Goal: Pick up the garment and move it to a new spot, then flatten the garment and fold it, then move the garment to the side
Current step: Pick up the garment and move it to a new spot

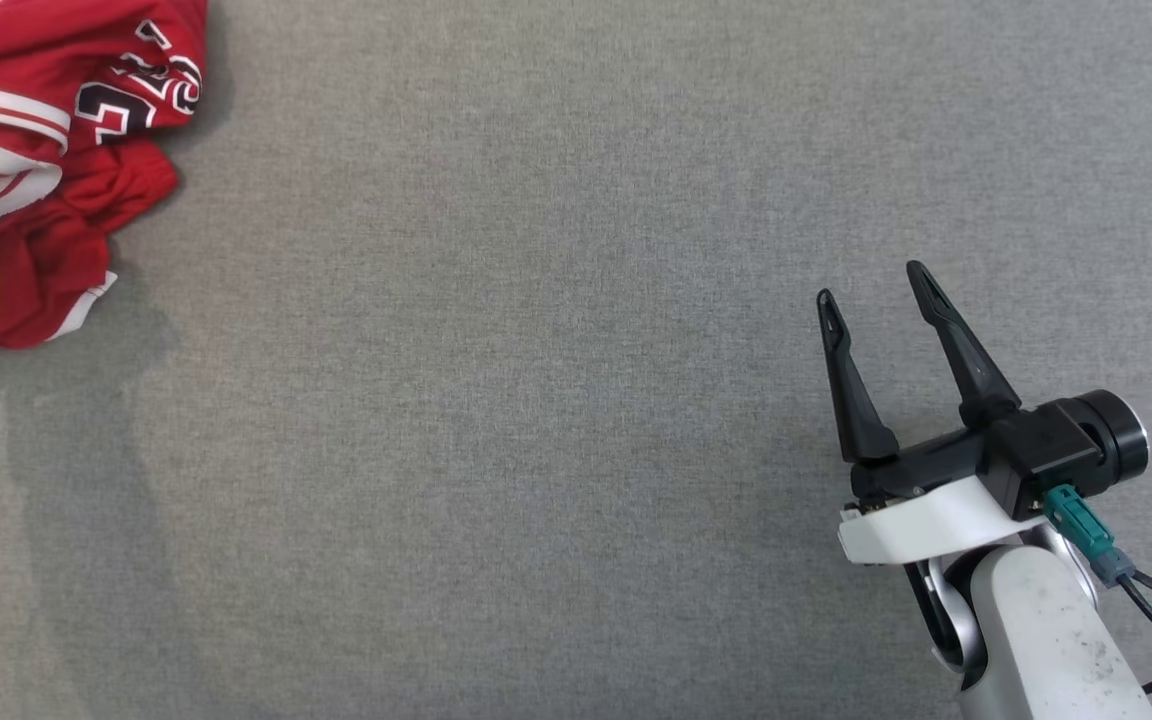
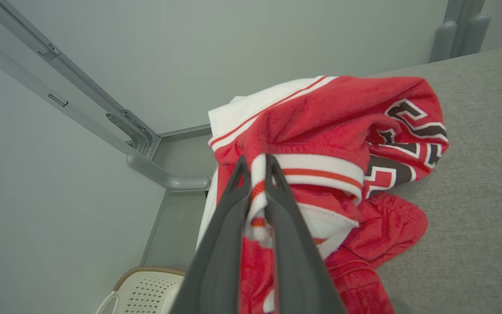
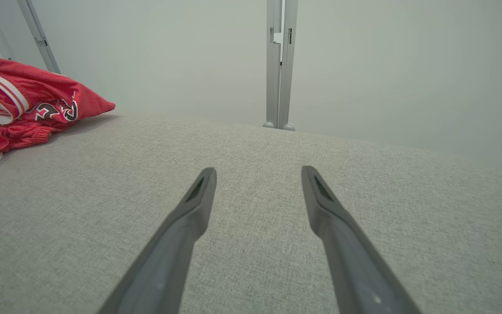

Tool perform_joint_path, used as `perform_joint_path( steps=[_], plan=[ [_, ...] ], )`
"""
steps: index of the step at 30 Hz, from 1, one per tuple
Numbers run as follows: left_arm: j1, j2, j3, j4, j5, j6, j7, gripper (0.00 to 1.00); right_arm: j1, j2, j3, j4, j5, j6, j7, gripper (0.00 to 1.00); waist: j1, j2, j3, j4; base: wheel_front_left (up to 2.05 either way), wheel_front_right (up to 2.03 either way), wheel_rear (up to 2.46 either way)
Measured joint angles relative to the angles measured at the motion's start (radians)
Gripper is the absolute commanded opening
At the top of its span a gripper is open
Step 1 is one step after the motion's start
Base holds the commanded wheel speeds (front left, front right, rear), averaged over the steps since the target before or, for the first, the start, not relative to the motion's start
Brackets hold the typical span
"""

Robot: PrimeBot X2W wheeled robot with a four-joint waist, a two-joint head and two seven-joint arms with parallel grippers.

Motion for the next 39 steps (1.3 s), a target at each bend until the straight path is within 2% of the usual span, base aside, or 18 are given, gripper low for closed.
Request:
perform_joint_path(
  steps=[10, 18, 22, 27, 31, 35, 39],
  plan=[
    [-0.066, 0.017, -0.082, -0.060, 0.056, -0.021, -0.037, 0.00, 0.038, 0.000, -0.021, 0.030, 0.051, 0.000, 0.000, 1.00, -0.0001, 0.0000, -0.128, -0.014, 0.00, 0.00, 0.00],
    [-0.094, -0.004, -0.194, -0.209, 0.073, -0.030, -0.027, 0.00, 0.092, 0.000, -0.055, 0.042, 0.084, 0.000, 0.000, 1.00, -0.0001, 0.0000, -0.260, -0.042, 0.00, 0.00, 0.00],
    [-0.105, -0.019, -0.249, -0.315, 0.042, -0.030, 0.009, 0.00, 0.121, 0.000, -0.072, 0.047, 0.094, 0.000, 0.000, 1.00, -0.0001, 0.0000, -0.323, -0.064, 0.00, 0.00, 0.00],
    [-0.139, -0.043, -0.272, -0.467, 0.000, -0.030, 0.061, 0.00, 0.150, 0.000, -0.090, 0.045, 0.105, 0.000, 0.000, 1.00, -0.0002, 0.0000, -0.381, -0.104, 0.00, 0.00, 0.00],
    [-0.140, -0.092, -0.267, -0.583, -0.068, -0.030, 0.119, 0.00, 0.157, 0.000, -0.099, 0.042, 0.110, 0.000, 0.000, 1.00, -0.0002, 0.0000, -0.404, -0.147, 0.00, 0.00, 0.00],
    [-0.107, -0.129, -0.251, -0.667, -0.125, -0.002, 0.156, 0.00, 0.159, 0.000, -0.100, 0.037, 0.115, 0.000, 0.000, 1.00, -0.0002, 0.0001, -0.411, -0.184, 0.00, 0.00, 0.00],
    [0.006, -0.136, -0.262, -0.662, -0.152, 0.027, 0.153, 0.00, 0.153, 0.000, -0.096, 0.032, 0.125, 0.000, 0.000, 1.00, -0.0001, 0.0000, -0.385, -0.204, 0.00, 0.00, 0.00]
  ],
)
